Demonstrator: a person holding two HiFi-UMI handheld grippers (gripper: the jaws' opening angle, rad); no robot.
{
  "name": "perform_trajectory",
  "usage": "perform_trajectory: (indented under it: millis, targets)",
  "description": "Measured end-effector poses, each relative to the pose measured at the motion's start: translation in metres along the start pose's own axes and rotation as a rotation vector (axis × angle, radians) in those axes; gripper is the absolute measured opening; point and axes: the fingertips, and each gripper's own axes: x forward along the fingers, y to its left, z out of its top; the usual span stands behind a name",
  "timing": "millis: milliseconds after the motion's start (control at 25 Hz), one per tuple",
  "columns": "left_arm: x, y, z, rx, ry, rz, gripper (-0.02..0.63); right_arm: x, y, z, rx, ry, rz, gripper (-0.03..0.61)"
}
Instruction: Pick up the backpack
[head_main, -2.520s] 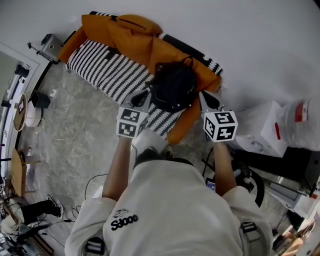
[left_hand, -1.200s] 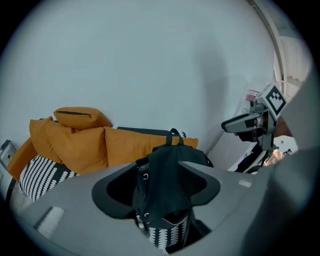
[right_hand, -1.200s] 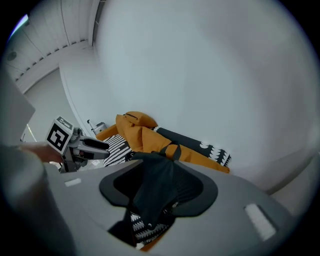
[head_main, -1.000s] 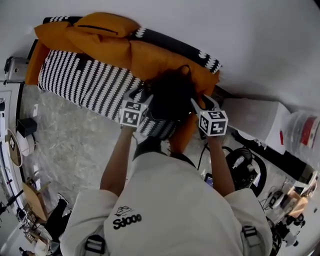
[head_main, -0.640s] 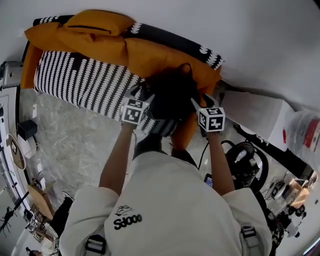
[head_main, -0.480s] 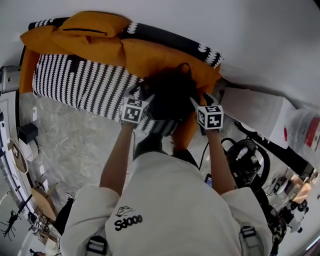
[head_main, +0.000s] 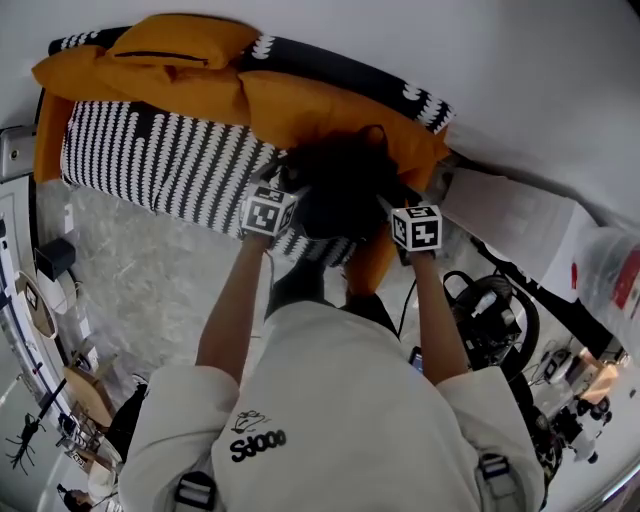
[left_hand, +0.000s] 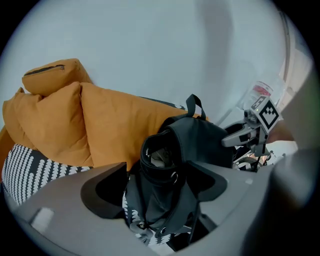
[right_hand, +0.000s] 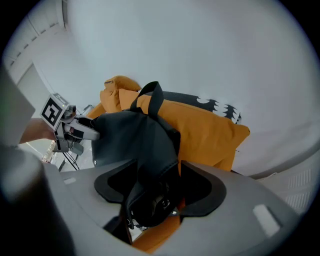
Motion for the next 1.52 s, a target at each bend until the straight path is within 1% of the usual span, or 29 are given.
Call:
perform_trajectory:
  millis: [160, 320, 440, 480, 560, 680, 840, 960, 1040, 1120, 1320, 1440, 1520]
  targets:
    - [0.014, -0.009, -0.008, 0.01, 0.045, -0.031, 0.376, 0.008, 0.005, -0.003, 0.004, 0.016, 0.018, 0.275]
    - [0.029, -0.022, -0.021, 0.022, 0.084, -0.057, 0.337, 0.013, 0.005, -0.004, 0.006, 0.009, 0.01, 0.259]
    - [0.036, -0.032, -0.026, 0.044, 0.087, -0.042, 0.32, 0.016, 0.005, -0.005, 0.017, -0.011, -0.002, 0.235]
    - [0.036, -0.033, -0.025, 0.037, 0.074, -0.029, 0.298, 0.016, 0.005, -0.005, 0.02, -0.018, -0.004, 0.228]
    - [0.035, -0.032, -0.024, 0.005, 0.052, -0.012, 0.235, 0.014, 0.004, -0.005, 0.02, -0.03, -0.006, 0.214]
    - [0.034, -0.035, -0.026, -0.024, 0.053, -0.03, 0.207, 0.009, 0.007, -0.007, 0.023, -0.045, 0.0, 0.184]
    - [0.028, -0.041, -0.029, -0.027, 0.061, -0.042, 0.16, 0.002, 0.016, -0.008, 0.038, -0.06, 0.009, 0.144]
    - [0.021, -0.048, -0.034, -0.022, 0.041, -0.024, 0.109, -0.004, 0.025, -0.009, 0.077, -0.076, 0.032, 0.104]
    - [0.016, -0.052, -0.037, -0.017, 0.025, -0.003, 0.097, -0.01, 0.03, -0.011, 0.105, -0.089, 0.046, 0.089]
    - [0.008, -0.056, -0.04, -0.015, 0.009, 0.017, 0.091, -0.018, 0.038, -0.015, 0.108, -0.102, 0.053, 0.081]
    - [-0.023, -0.065, -0.048, -0.011, -0.059, 0.039, 0.083, -0.044, 0.058, -0.017, 0.065, -0.138, 0.062, 0.074]
    - [-0.05, -0.074, -0.043, -0.016, -0.134, 0.056, 0.081, -0.065, 0.072, -0.01, 0.0, -0.183, 0.064, 0.072]
    - [-0.068, -0.08, -0.037, -0.005, -0.182, 0.08, 0.078, -0.083, 0.081, -0.003, -0.039, -0.223, 0.067, 0.071]
